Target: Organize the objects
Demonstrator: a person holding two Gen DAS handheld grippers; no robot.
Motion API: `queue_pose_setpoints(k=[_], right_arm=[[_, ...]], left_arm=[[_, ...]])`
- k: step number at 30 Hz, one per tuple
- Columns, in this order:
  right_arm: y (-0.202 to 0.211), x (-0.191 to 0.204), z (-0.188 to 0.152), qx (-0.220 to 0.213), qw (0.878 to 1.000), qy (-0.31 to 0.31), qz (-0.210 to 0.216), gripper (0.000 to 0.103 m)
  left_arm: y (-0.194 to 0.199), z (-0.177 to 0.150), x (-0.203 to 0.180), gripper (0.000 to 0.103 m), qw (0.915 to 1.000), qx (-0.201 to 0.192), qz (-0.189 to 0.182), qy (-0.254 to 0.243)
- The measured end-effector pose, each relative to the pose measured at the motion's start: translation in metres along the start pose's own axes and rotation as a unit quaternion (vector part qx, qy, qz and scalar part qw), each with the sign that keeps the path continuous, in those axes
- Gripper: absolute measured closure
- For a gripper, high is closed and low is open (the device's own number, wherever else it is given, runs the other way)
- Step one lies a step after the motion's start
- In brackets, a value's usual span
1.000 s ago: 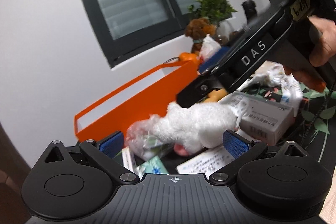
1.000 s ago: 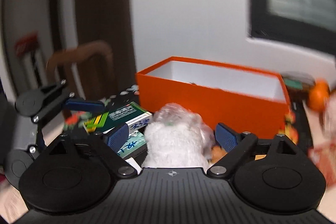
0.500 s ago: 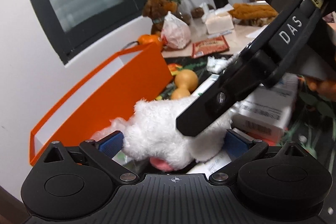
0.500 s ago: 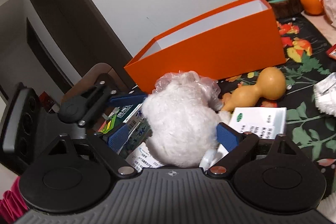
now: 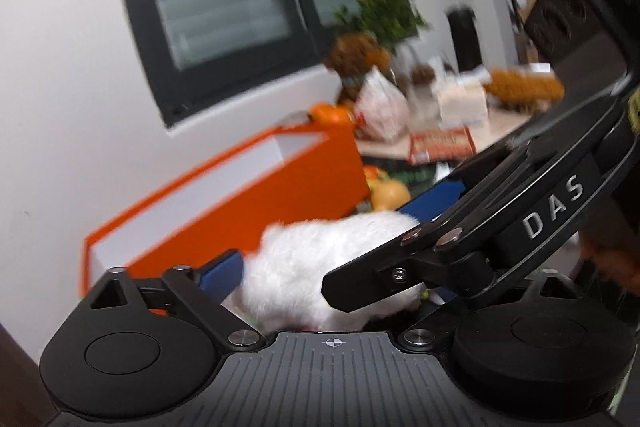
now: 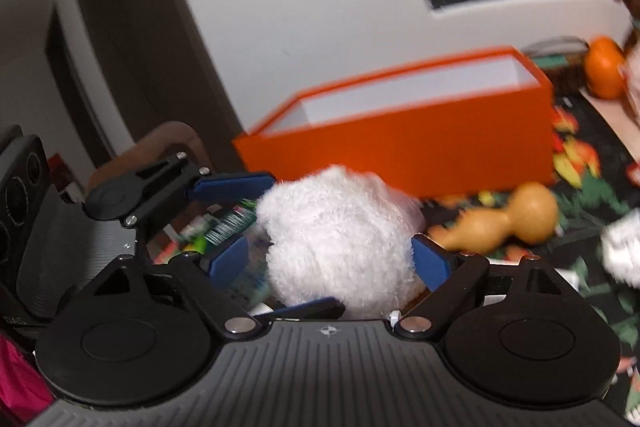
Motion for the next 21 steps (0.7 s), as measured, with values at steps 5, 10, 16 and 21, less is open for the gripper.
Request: queue_pose_setpoints(k=[5,10,16,21], right_arm=[[-0.004,0.047,0.014,-0.003,0.997,0.074,0.037,0.027],[-0.008,0.04,0.009,-0.005,0.997,0.078,0.018,0.015],[0.001,-0.015,-0.004,0.027,0.998,-0.054,0.016,0.009],[0.001,-0.032,-0.012,0.043,0.99,-0.132,0.04,0.008]], left_arm=[[0.032,0.0,-0.002,0.0,0.9987,-0.014,0.047,-0.017],[0.045,-0.025,0.007,0.0,0.9984,0.006,0.051,0.025],[0.03,-0.029,0.007,0.0,0.9987,0.028,0.022,0.037],[0.018,-0.031,-0.006,0.0,0.9984,0.043,0.015,0.033]])
Point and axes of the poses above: each gripper's, at about its wrist camera, not at the fingertips, and y roughly against the way its jaws point, x to its left, z to its top, the point moved 4 cm from there along -y, roughly the way its jaws point, and after that the axes turned 1 degree about -y, right-handed, at the moved point
